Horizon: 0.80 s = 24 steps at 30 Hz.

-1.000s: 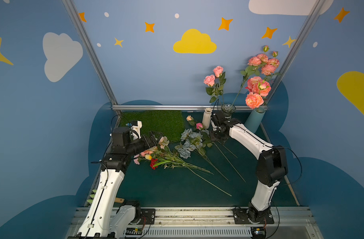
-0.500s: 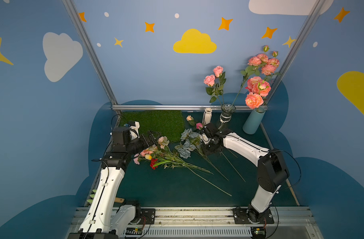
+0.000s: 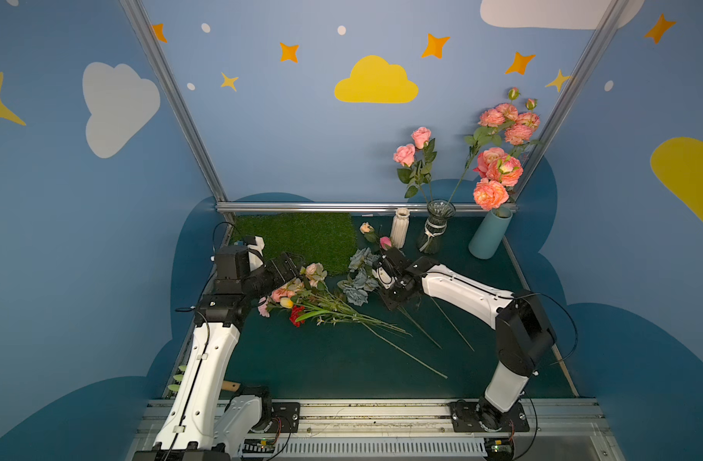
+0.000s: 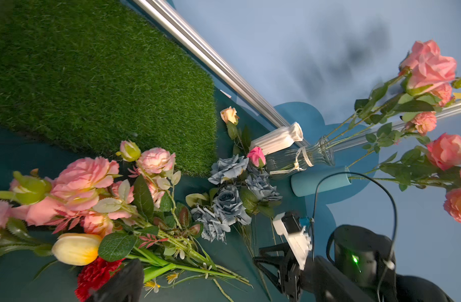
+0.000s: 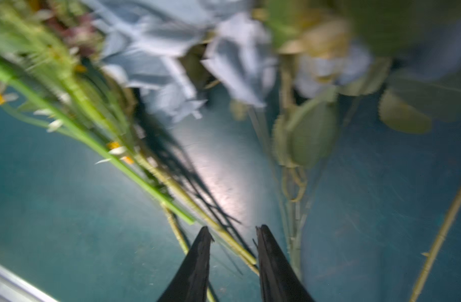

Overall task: Place the pink flowers into the vase
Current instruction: Pick up the flower at the center of the board.

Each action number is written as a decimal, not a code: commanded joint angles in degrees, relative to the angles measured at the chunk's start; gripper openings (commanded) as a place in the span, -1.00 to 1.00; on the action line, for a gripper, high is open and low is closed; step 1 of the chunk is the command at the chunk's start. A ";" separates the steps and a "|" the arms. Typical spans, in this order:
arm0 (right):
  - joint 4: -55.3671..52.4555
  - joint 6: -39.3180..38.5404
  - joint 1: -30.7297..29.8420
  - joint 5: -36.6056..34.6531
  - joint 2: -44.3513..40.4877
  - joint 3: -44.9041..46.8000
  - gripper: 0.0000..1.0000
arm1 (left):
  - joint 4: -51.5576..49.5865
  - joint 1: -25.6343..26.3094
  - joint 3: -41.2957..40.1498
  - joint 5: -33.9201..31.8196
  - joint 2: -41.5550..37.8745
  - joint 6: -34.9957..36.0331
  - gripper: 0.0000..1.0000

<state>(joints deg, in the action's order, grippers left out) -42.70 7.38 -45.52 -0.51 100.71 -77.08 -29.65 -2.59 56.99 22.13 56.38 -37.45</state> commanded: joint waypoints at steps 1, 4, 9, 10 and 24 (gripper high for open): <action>0.33 -1.48 -2.50 -1.43 -3.45 1.43 -0.34 | -4.55 -2.56 0.97 -0.98 1.08 -2.13 0.99; 0.78 -2.39 -4.03 -0.30 -4.20 1.90 -0.35 | -7.74 -3.17 0.51 -4.13 1.39 -3.40 0.99; 2.59 -3.80 -4.98 4.27 -2.96 1.76 -0.45 | -8.72 -1.45 -3.01 -8.34 -1.53 -6.41 0.99; 3.15 -4.24 -5.27 6.23 -2.52 1.77 -0.48 | -8.96 -0.09 -3.63 -10.42 -1.73 -7.18 0.99; 5.26 -6.99 -10.55 6.34 6.38 -5.33 -0.49 | -10.35 6.46 -9.18 -19.04 -8.55 -14.14 0.99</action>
<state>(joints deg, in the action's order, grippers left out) -38.06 1.10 -55.57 7.27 105.67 -79.20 -39.13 4.58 46.52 4.10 48.03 -50.87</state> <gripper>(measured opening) 0.254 0.996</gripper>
